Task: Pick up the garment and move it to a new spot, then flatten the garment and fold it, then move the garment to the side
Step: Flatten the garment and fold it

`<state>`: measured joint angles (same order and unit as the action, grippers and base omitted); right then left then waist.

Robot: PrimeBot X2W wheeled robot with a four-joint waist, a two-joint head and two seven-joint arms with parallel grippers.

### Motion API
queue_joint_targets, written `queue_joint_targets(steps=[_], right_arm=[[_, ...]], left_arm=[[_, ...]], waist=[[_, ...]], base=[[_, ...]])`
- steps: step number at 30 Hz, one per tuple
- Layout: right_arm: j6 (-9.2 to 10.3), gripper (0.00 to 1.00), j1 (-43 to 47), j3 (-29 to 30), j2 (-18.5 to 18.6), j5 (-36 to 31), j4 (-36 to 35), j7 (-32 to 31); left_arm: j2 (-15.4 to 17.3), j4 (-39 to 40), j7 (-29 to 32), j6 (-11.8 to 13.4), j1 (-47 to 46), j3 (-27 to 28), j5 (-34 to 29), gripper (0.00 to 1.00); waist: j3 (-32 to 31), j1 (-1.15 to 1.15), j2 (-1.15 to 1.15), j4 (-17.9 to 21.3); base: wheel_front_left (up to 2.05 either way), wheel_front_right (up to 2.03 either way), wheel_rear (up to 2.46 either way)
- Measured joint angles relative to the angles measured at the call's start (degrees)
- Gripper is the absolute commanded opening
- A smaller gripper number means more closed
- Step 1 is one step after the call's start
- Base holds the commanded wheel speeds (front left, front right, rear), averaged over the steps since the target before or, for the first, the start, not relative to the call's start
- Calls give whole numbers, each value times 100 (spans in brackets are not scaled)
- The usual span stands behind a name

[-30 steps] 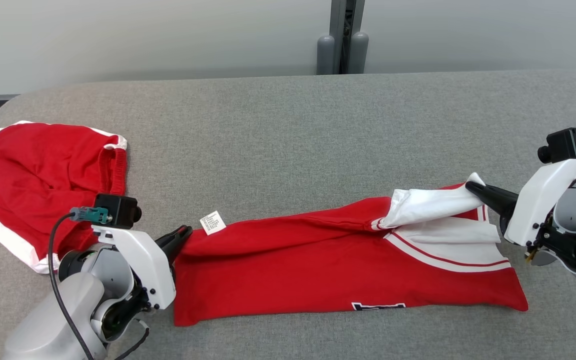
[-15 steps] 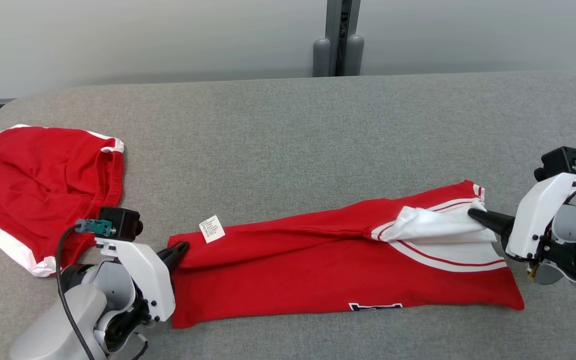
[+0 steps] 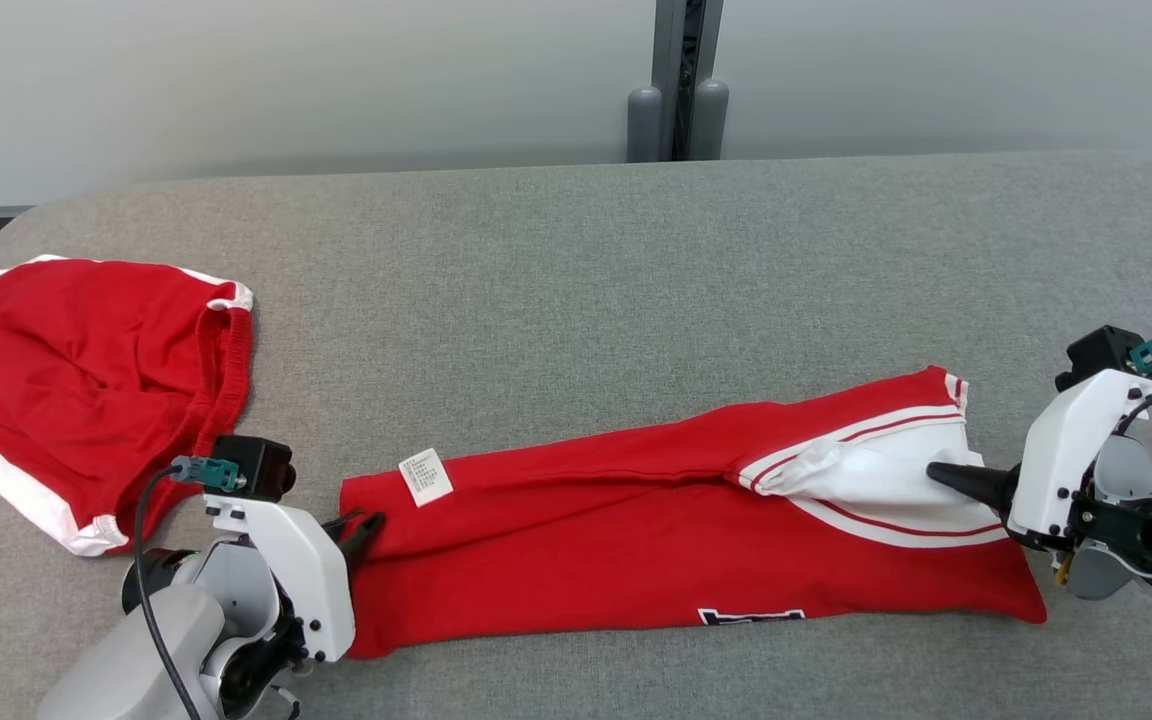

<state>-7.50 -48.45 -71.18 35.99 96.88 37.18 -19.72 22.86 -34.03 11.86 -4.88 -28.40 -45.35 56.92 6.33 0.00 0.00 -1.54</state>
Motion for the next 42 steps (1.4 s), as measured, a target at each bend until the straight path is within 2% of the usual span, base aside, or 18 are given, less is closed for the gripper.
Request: queue_joint_targets(steps=[14,22,24,25,26,27,32,38,42], right_arm=[[0,100,227,-9,82,-56,34,-332],[1,100,463,2,247,-88,-155,-315],[0,100,470,162,332,-171,-389,75],[0,100,470,162,332,-171,-389,75],[0,100,472,259,412,-281,-536,415],[0,100,472,259,412,-281,-536,415],[0,100,563,422,530,-564,-692,1171],[1,100,639,623,563,-964,-388,2295],[0,100,759,775,374,-1035,-112,2924]], left_arm=[[26,-90,215,49,175,-124,16,100],[222,315,69,257,399,-60,31,100],[304,587,-78,371,454,5,15,100],[304,587,-78,371,454,5,15,100],[342,771,-224,476,472,62,-11,100],[342,771,-224,476,472,62,-11,100],[396,1212,-536,672,668,165,-76,100],[381,1567,-1251,943,835,404,-193,100],[313,1735,-1623,1048,1015,538,-187,100]], waist=[[-250,0,0,-2],[-423,0,0,47],[-466,0,0,49],[-466,0,0,49],[-481,0,0,51],[-481,0,0,51],[-476,0,0,74],[-398,0,0,60],[-337,0,0,53]], base=[[0,0,0],[0,0,0],[0,0,0],[0,0,0],[0,0,0],[0,0,0],[0,0,0],[0,0,0],[0,0,0]])
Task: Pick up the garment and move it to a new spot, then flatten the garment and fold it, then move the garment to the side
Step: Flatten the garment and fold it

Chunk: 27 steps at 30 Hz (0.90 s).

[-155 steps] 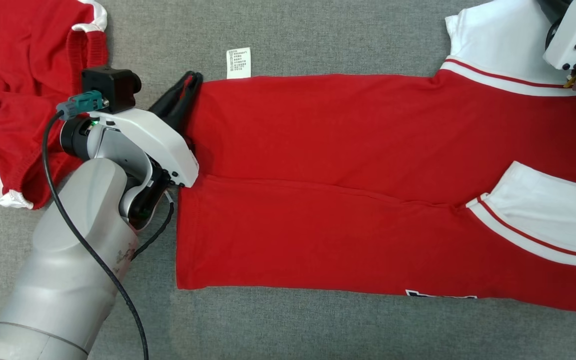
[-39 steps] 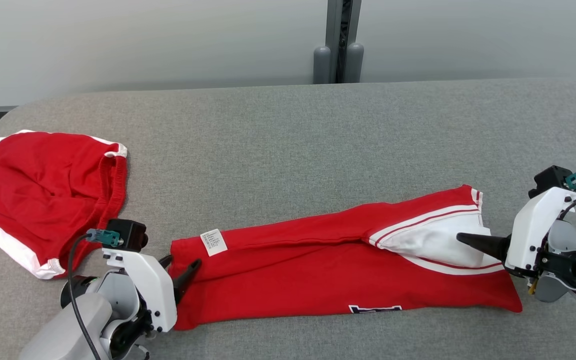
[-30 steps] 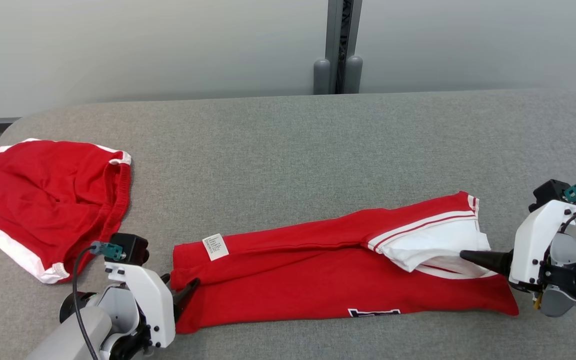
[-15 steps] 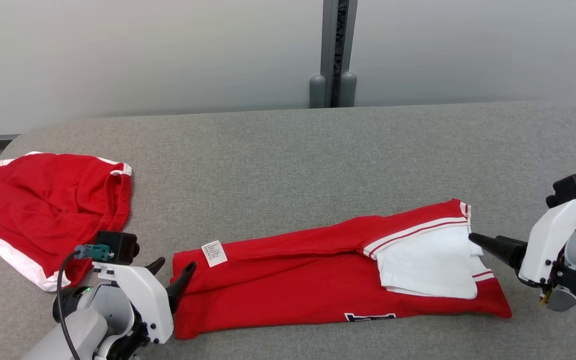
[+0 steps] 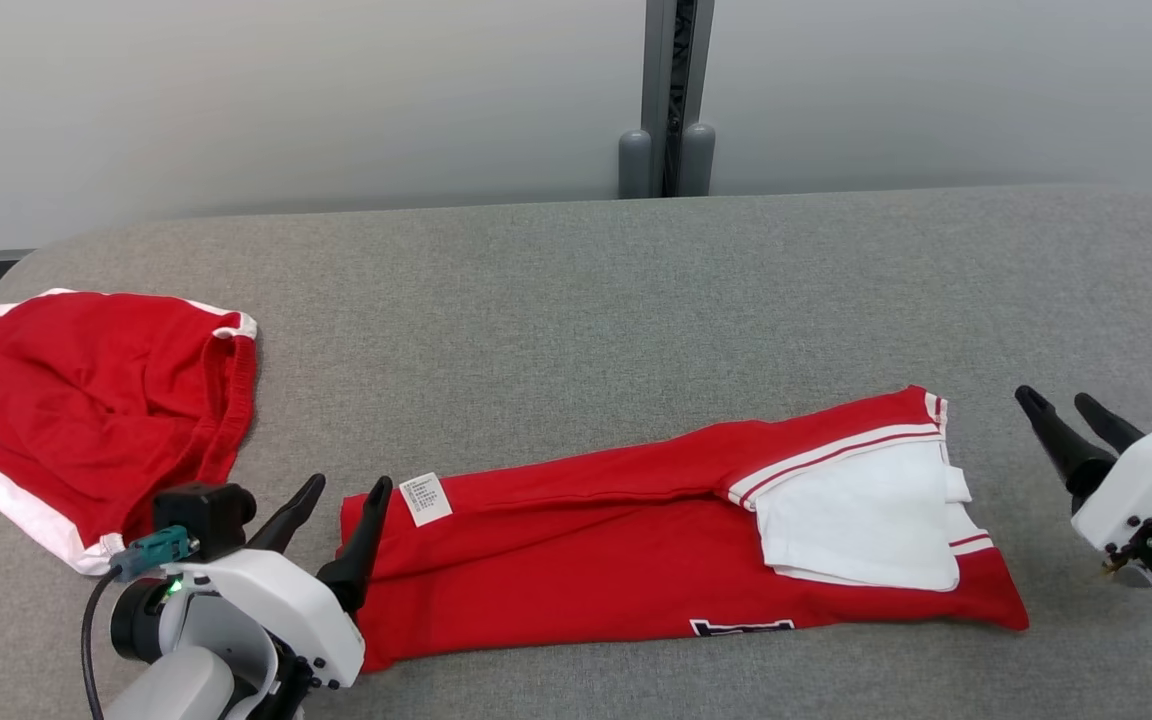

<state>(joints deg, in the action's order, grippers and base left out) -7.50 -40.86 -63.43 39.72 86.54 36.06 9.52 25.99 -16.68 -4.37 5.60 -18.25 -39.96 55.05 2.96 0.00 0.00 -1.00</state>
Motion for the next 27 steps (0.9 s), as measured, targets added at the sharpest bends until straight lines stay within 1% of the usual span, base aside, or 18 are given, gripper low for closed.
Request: queue_joint_targets(steps=[2,5,6,11,16,24,27], right_arm=[[1,100,125,37,-148,11,133,164],[1,100,304,30,-346,26,218,241],[0,100,363,31,-400,65,230,248],[0,100,601,18,-635,159,537,294],[1,100,616,75,-857,93,927,422],[0,100,744,159,-1127,119,1575,471],[1,100,747,204,-1199,186,1679,472]], left_arm=[[-41,99,-175,63,109,52,3,100],[-86,289,-375,168,205,121,-2,100],[-90,343,-400,209,229,123,-12,100],[-113,523,-434,250,296,-26,-171,100],[-123,599,-586,346,296,-65,-326,100],[-177,602,-694,354,323,-104,-369,100],[-191,598,-701,353,350,-114,-370,100]], waist=[[29,0,0,3],[59,0,0,-8],[69,0,0,-17],[95,0,0,-104],[119,0,0,-206],[155,0,0,-430],[174,0,0,-519]], base=[[0,0,0],[0,0,0],[0,0,0],[0,0,0],[0,0,0],[0,0,0],[0,0,0]])
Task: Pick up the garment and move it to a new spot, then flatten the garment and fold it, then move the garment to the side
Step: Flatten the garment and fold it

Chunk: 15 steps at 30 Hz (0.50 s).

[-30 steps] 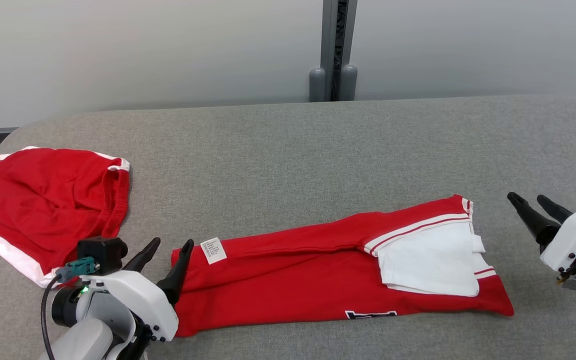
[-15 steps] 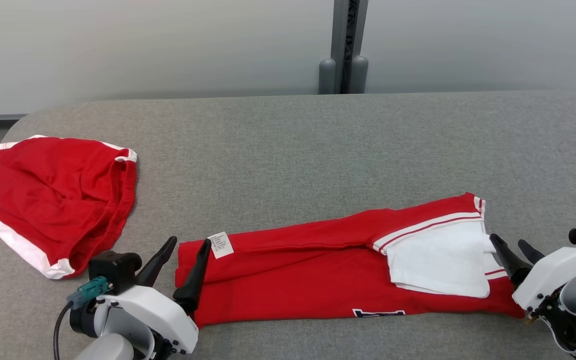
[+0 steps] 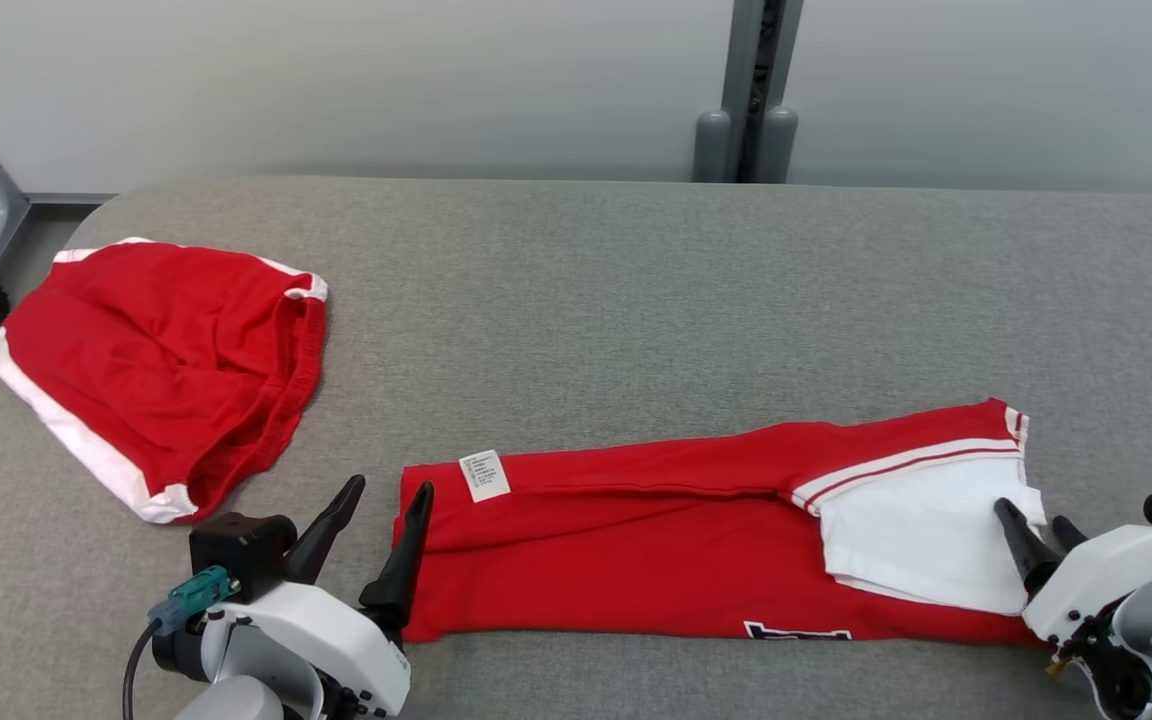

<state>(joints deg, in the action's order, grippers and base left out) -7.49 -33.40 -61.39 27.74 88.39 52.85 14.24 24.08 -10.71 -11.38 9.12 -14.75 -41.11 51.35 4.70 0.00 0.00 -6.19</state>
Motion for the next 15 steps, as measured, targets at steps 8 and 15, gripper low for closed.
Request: queue_joint_targets(steps=[8,15], right_arm=[[-8,100,105,104,-157,179,396,-100],[-7,100,83,132,-192,272,501,-467]], left_arm=[[20,20,10,-4,2,-31,-36,100],[53,71,19,11,-2,-36,-44,100]], waist=[[31,0,0,-243],[62,0,0,-400]], base=[[0,0,0],[0,0,0]])
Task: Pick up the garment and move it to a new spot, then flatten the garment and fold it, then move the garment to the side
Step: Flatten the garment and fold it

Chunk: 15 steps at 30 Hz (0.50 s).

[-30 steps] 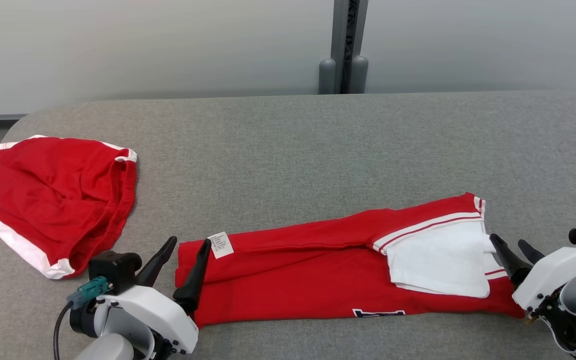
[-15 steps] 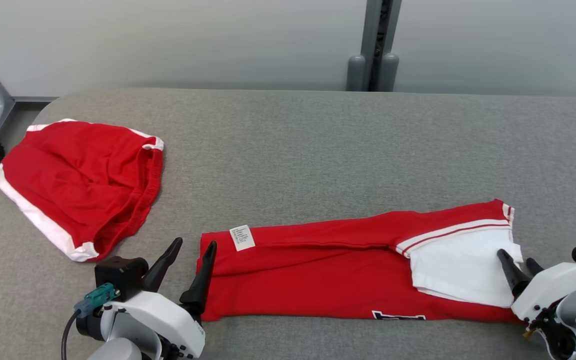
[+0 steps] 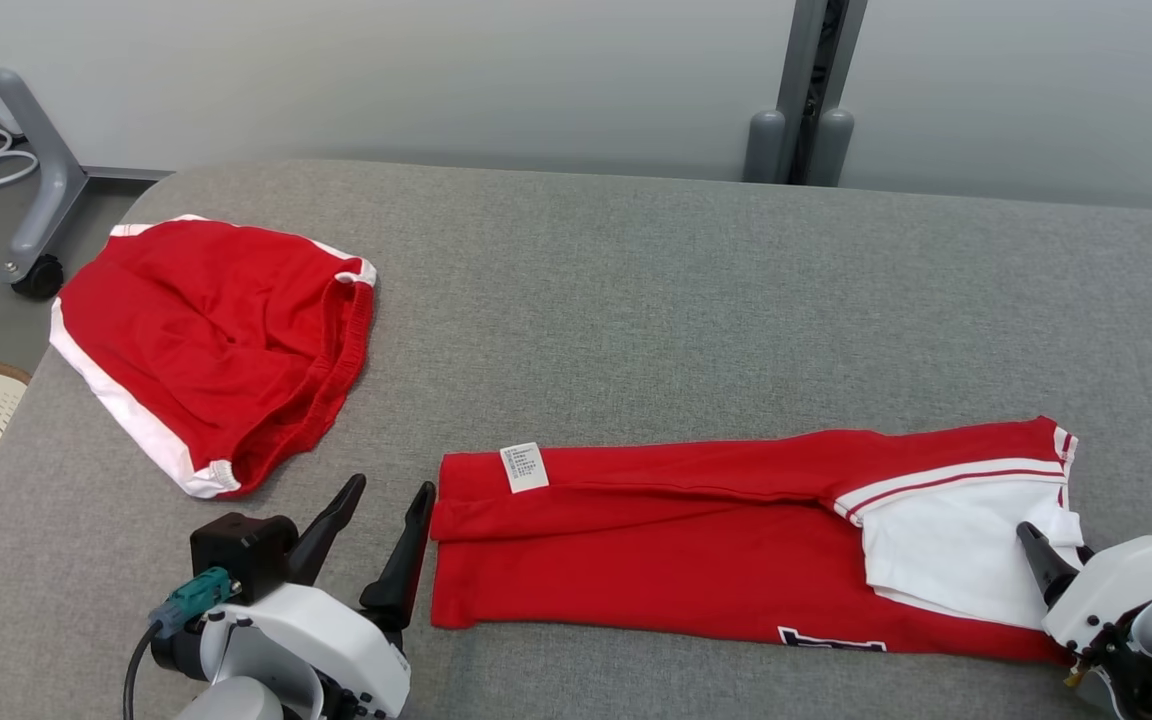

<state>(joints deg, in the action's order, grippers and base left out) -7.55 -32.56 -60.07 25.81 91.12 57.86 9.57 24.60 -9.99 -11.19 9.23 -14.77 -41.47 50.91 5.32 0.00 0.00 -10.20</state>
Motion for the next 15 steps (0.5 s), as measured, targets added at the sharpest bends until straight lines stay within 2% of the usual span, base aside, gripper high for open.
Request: queue_joint_targets(steps=[3,4,5,6,7,8,9,15], right_arm=[[13,100,-5,-4,38,5,-66,-70],[25,78,-6,-4,45,5,-94,-93],[32,49,-8,-9,51,4,-121,-107],[33,42,-13,-13,54,-1,-143,-109],[33,28,-18,-13,52,-5,-162,-118],[32,2,-21,-18,43,-8,-196,-132],[32,0,-26,-21,24,-15,-230,-153],[22,0,-25,-9,-48,-71,-326,-1]], left_arm=[[-8,5,-25,18,-1,-13,-43,100],[-16,4,-31,18,-1,-24,-43,100],[-25,2,-43,18,-1,-32,-48,100],[-30,-4,-45,18,0,-38,-49,100],[-33,-11,-53,16,0,-43,-49,100],[-36,-16,-65,16,0,-44,-51,100],[-44,-24,-68,16,0,-46,-52,100],[-62,-83,-93,-3,2,-65,-54,100]], waist=[[-9,0,0,-41],[-17,0,0,-50],[-25,0,0,-57],[-33,0,0,-63],[-39,0,0,-69],[-43,0,0,-74],[-48,0,0,-77],[-68,0,0,-67]], base=[[0,0,0],[0,0,0],[0,0,0],[0,0,0],[0,0,0],[0,0,0],[0,0,0],[0,0,0]])
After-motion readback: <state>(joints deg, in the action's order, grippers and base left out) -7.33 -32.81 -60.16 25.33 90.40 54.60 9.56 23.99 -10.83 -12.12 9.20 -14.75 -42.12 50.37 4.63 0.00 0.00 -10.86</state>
